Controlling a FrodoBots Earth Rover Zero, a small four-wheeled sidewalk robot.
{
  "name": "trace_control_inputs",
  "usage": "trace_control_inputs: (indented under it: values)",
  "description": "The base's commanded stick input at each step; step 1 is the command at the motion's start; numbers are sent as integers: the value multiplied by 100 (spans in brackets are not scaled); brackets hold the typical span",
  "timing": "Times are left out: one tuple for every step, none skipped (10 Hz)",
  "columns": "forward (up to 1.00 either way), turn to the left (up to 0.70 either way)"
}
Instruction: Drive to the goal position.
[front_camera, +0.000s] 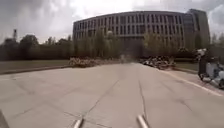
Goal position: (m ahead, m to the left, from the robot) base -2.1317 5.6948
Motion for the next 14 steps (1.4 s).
trace_control_inputs:
  values:
    - [70,35]
    - [70,35]
    - [59,28]
    - [46,21]
    - [33,13]
    - [21,5]
    - [14,2]
    - [12,1]
    - [9,1]
    - [7,0]
    - [-2,0]
    - [-21,0]
    - [-41,0]
    - [-60,0]
